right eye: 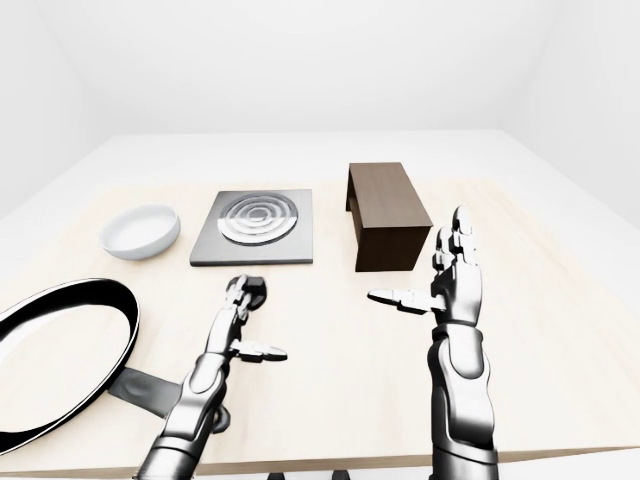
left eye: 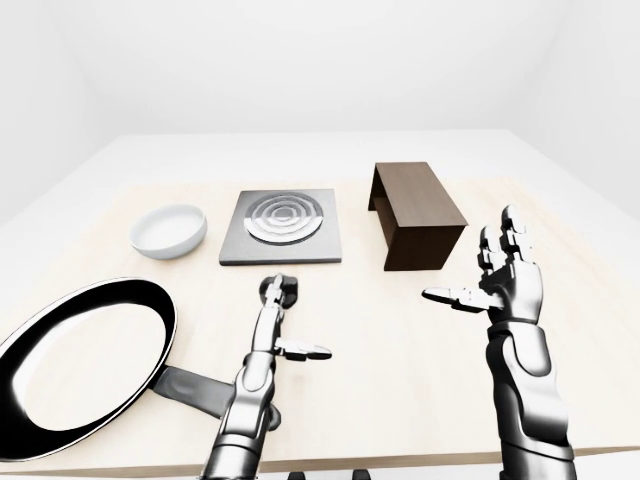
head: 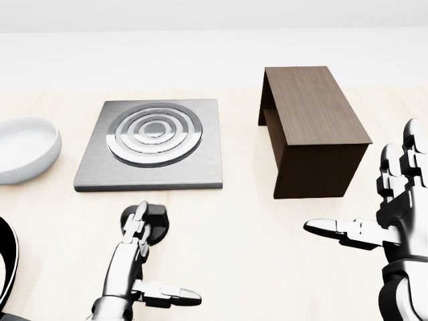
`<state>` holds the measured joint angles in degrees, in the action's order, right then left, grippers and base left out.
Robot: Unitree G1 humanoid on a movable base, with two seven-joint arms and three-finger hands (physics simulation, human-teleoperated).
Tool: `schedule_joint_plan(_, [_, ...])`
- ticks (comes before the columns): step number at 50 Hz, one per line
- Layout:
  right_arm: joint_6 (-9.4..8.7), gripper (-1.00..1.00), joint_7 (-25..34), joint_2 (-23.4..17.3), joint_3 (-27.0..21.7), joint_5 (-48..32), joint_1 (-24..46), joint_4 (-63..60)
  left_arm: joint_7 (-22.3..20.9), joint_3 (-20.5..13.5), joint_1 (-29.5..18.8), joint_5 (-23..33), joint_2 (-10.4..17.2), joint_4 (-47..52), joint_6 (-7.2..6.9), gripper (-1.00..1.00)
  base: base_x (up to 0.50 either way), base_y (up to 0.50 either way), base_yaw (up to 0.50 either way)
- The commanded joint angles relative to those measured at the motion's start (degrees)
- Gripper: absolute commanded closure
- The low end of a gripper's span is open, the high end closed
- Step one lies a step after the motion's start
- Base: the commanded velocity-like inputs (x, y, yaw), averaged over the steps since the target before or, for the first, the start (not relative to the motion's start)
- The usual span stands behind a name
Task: Turn on the stove.
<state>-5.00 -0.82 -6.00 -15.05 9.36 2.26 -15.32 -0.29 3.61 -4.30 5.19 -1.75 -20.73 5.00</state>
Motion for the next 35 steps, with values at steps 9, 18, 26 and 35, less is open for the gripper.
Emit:
schedule_joint_plan(9, [0.00, -1.00, 0.0, -0.1, -0.1, 0.2, 0.2, -0.4, 3.4, -3.3, -16.1, 0.8, 1.0, -24.0, 0.00, -1.00, 0.00, 0.00, 0.00])
schedule_joint_plan(18, [0.00, -1.00, 0.1, -0.1, -0.1, 0.2, 0.2, 0.1, 3.4, -3.5, -17.2, 0.8, 1.2, -24.9, 0.00, -1.00, 0.00, 0.00, 0.00])
schedule_joint_plan(26, [0.00, -1.00, 0.1, 0.0, 0.2, 0.0, 0.2, 0.3, 1.1, -1.8, -10.0, 0.7, 0.3, -6.7, 0.00, -1.00, 0.00, 0.00, 0.00])
schedule_joint_plan(35, [0.00, -1.00, 0.2, 0.1, 0.3, -0.1, 0.1, 0.6, -2.6, 2.3, 2.1, -0.7, -0.5, 31.9, -10.00, -1.00, 0.00, 0.00, 0.00])
